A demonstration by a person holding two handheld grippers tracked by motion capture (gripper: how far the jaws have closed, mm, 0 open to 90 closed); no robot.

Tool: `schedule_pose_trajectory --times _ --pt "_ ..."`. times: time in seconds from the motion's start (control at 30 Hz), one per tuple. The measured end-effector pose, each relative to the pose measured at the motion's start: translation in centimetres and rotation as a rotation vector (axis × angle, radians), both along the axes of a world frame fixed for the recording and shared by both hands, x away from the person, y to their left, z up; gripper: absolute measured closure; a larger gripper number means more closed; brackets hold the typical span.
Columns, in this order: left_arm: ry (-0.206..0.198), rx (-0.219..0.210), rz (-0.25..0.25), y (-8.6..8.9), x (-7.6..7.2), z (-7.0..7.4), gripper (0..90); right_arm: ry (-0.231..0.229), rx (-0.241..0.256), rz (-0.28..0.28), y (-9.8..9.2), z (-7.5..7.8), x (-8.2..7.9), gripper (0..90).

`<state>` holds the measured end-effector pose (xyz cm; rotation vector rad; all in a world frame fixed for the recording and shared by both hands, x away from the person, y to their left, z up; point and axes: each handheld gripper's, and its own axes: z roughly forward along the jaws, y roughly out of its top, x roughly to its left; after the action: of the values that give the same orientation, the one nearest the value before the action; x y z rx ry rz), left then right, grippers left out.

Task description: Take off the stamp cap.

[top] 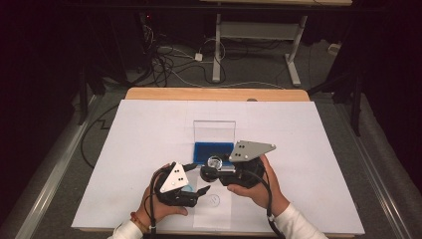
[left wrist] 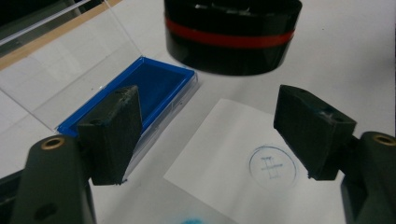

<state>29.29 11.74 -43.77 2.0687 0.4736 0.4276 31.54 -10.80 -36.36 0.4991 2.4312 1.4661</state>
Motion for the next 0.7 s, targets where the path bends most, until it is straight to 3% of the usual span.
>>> schedule_pose_trajectory --times 0.3,0.47,0.7 --pt "-0.016 -0.015 -0.045 -0.7 -0.3 0.0 27.0 0.018 -0.005 0.034 0.4 -0.7 -0.5 56.8" --pt "-0.017 -0.037 -0.051 -0.5 -0.3 0.0 34.2 0.028 0.009 0.039 0.6 -0.9 -0.6 56.8" --pt "-0.040 0.001 -0.037 -0.7 -0.5 -0.1 35.7 0.051 0.021 0.032 0.5 -1.3 -0.4 56.8"
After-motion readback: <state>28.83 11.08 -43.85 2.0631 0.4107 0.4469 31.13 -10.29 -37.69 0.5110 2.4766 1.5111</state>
